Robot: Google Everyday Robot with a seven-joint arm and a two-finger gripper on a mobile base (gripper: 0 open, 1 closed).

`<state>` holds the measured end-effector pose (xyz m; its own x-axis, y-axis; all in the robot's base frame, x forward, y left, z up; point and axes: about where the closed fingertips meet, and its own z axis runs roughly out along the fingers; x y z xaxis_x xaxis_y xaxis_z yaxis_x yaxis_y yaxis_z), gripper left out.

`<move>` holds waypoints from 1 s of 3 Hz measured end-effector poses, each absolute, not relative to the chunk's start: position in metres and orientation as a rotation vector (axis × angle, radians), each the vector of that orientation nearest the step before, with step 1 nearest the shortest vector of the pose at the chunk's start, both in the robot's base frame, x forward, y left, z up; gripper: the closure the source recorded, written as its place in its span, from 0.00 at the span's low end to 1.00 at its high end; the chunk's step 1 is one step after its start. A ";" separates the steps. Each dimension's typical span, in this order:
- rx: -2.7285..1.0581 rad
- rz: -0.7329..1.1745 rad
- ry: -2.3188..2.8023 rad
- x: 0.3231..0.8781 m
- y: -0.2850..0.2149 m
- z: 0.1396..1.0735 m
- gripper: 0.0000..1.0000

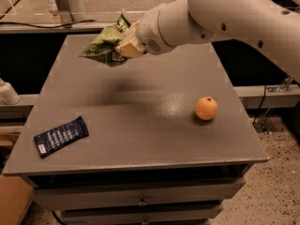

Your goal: Move green jalapeno chip bag near rxbar blueberry

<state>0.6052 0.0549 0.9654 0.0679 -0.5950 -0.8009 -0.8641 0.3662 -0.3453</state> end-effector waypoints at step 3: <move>-1.394 0.445 1.628 0.584 0.076 0.957 1.00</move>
Offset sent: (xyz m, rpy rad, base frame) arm -0.0043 0.0067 -0.0024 0.0136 0.0573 0.0600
